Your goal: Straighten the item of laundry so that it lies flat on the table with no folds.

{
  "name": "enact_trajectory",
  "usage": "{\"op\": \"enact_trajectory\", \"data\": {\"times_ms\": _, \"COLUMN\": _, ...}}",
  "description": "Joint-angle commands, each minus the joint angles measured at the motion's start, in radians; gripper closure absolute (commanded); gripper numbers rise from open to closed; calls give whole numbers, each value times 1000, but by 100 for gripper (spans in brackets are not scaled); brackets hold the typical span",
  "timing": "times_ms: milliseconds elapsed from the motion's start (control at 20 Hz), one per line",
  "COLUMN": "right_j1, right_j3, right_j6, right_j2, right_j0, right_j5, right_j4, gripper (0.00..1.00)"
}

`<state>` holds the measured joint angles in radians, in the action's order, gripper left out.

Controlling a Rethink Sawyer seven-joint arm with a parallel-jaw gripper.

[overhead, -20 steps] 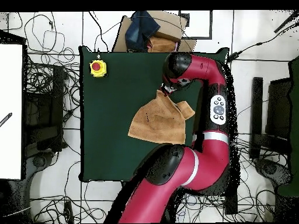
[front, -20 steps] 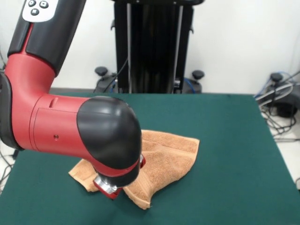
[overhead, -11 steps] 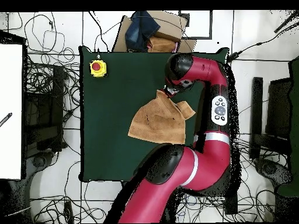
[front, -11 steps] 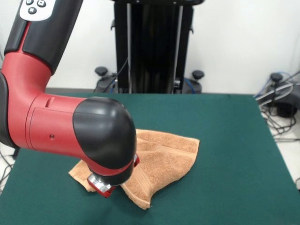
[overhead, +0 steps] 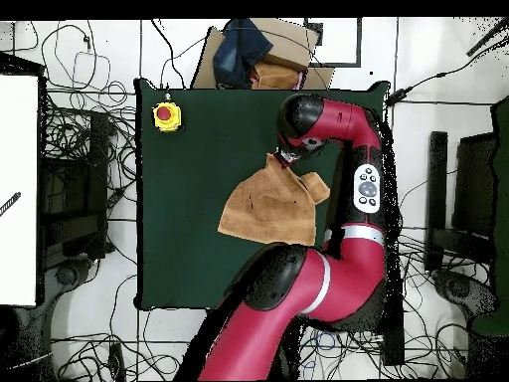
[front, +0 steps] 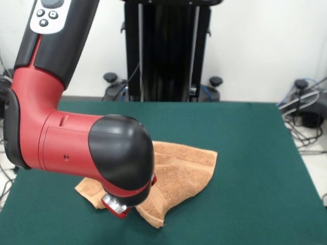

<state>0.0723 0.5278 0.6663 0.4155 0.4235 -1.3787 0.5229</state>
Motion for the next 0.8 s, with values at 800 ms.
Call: {"op": "enact_trajectory", "data": {"times_ms": 800, "right_j1": -28, "right_j3": 171, "right_j6": 175, "right_j2": -43, "right_j0": 9, "right_j5": 174, "right_j4": -47, "gripper": 0}}
